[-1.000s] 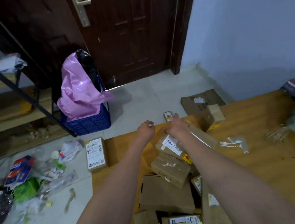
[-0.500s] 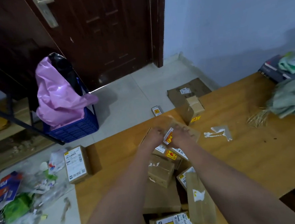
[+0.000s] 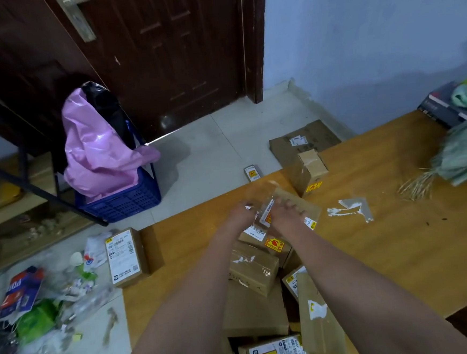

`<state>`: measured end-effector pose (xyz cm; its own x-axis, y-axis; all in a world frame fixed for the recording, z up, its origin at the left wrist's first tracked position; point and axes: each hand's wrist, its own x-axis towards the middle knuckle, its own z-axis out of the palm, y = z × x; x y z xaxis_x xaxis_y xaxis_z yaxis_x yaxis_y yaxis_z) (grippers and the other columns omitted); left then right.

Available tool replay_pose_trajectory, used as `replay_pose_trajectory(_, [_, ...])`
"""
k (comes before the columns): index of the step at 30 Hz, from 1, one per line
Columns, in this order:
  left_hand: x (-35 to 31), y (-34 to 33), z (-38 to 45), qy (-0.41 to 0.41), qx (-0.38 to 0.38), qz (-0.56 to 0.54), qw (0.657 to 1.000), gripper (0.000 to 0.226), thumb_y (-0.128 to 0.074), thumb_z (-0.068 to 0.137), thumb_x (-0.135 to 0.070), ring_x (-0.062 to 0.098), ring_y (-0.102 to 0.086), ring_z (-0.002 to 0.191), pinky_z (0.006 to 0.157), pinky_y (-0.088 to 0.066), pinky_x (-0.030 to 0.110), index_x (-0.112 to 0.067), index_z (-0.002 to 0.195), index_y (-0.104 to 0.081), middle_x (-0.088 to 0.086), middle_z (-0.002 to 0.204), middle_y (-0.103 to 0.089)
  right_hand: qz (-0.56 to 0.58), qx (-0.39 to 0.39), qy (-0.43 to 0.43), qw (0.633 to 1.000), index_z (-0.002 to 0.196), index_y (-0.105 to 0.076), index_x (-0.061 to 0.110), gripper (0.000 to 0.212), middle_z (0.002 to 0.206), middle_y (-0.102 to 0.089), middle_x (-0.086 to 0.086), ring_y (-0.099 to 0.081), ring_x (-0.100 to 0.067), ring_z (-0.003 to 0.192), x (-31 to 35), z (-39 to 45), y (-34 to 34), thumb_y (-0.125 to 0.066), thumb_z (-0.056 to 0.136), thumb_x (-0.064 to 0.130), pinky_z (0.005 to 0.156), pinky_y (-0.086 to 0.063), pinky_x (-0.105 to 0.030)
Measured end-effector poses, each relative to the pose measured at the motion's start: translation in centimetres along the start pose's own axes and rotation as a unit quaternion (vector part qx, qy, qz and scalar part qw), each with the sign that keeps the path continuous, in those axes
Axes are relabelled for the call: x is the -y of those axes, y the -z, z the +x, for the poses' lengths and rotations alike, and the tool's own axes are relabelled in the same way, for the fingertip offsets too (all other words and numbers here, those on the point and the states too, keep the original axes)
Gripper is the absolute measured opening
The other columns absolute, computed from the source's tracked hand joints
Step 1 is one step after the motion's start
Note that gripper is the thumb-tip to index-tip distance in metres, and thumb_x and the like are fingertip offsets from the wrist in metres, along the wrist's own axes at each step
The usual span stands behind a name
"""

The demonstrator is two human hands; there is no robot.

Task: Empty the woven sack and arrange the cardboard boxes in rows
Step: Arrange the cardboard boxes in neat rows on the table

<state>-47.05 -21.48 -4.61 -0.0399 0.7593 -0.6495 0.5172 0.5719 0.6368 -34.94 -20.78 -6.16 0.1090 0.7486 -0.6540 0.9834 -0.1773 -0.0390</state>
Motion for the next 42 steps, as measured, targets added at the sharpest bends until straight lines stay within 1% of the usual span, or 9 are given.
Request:
replay_pose_trajectory(12, [0.8,4.5,-1.3,0.015,0.048,-0.161,0.986,0.049,-0.051,0.098,-0.047,0.032,-0.058,0.116,0.102,-0.047,0.046,-0.025,0.141,-0.044,0.011,0.132,-0.058,-0.076,-0.056,0.198,0.976,0.153,-0.018,0.025,0.106,0.157,-0.025,-0.009,-0.017,-0.035,0.147,2.0,-3.4,4.5,-0.084,0.071,0.025,0.118,-0.009,-0.054])
replay_pose_trajectory(18, [2.5,7.8,-2.4,-0.014,0.062,-0.174,0.983,0.048,-0.064,0.094,-0.036,0.026,-0.065,0.108,0.098,-0.052,0.046,-0.019,0.137,-0.052,0.007,0.121,-0.066,-0.102,-0.108,0.286,0.947,0.145,-0.029,0.032,0.088,0.144,-0.035,-0.003,-0.022,-0.029,0.142,4.4,-5.2,4.7,-0.076,0.074,0.009,0.118,-0.004,-0.057])
replay_pose_trajectory(22, [4.1,9.2,-3.0,-0.017,0.056,-0.227,0.972,0.048,-0.067,0.093,-0.028,0.031,-0.066,0.108,0.096,-0.054,0.047,-0.009,0.135,-0.054,0.013,0.121,-0.067,-0.081,-0.124,0.296,0.944,0.148,-0.026,0.037,0.088,0.154,-0.021,-0.004,-0.007,-0.028,0.148,6.2,-5.5,3.8,-0.067,0.078,0.003,0.119,0.002,-0.057])
replay_pose_trajectory(25, [5.2,10.3,-3.5,-0.004,0.026,-0.263,0.964,0.054,-0.068,0.092,-0.021,0.033,-0.065,0.109,0.091,-0.056,0.046,-0.005,0.139,-0.048,0.017,0.123,-0.065,0.053,-0.140,0.233,0.961,0.151,-0.021,0.034,0.093,0.158,-0.008,-0.005,0.001,-0.026,0.150,7.3,-5.6,3.0,-0.063,0.077,-0.002,0.120,0.003,-0.054])
replay_pose_trajectory(29, [6.8,11.8,-4.4,0.018,0.018,-0.295,0.955,0.065,-0.072,0.089,-0.011,0.035,-0.062,0.114,0.092,-0.055,0.050,-0.010,0.145,-0.040,0.019,0.129,-0.061,0.403,-0.141,0.075,0.901,0.148,-0.028,0.015,0.074,0.148,-0.035,-0.014,-0.038,-0.031,0.135,8.3,-5.2,2.3,-0.063,0.083,0.010,0.111,-0.037,-0.046])
replay_pose_trajectory(32, [8.2,12.8,-4.7,0.009,0.044,-0.320,0.946,0.060,-0.070,0.090,-0.010,0.030,-0.064,0.113,0.093,-0.055,0.050,-0.007,0.143,-0.043,0.016,0.124,-0.065,0.562,0.059,0.016,0.825,0.132,-0.051,0.006,0.046,0.124,-0.064,-0.015,-0.064,-0.031,0.099,9.7,-6.1,1.9,-0.062,0.095,0.030,0.090,-0.054,-0.045])
replay_pose_trajectory(34, [9.0,13.2,-4.7,0.007,0.061,-0.337,0.940,0.056,-0.069,0.090,-0.010,0.029,-0.065,0.113,0.094,-0.055,0.050,-0.010,0.141,-0.045,0.015,0.124,-0.066,0.613,0.149,0.024,0.776,0.124,-0.058,0.004,0.037,0.111,-0.069,-0.015,-0.068,-0.028,0.080,10.6,-6.6,1.5,-0.058,0.098,0.031,0.068,-0.058,-0.042])
replay_pose_trajectory(36, [9.7,13.8,-4.9,0.007,0.059,-0.322,0.945,0.053,-0.069,0.090,-0.012,0.027,-0.065,0.113,0.095,-0.054,0.047,-0.015,0.139,-0.048,0.012,0.123,-0.067,0.618,0.153,0.031,0.770,0.123,-0.057,0.003,0.040,0.110,-0.070,-0.015,-0.070,-0.029,0.080,11.5,-6.3,0.8,-0.063,0.095,0.031,0.056,-0.057,-0.037])
replay_pose_trajectory(42, [11.5,15.4,-5.1,0.018,-0.011,-0.216,0.976,0.052,-0.071,0.089,-0.033,0.022,-0.061,0.115,0.106,-0.046,0.043,-0.013,0.135,-0.056,0.003,0.124,-0.066,0.585,0.133,0.067,0.797,0.112,-0.068,0.008,0.041,0.102,-0.075,-0.009,-0.072,-0.028,0.091,13.9,-5.8,-0.7,-0.080,0.081,0.031,0.081,-0.060,-0.047])
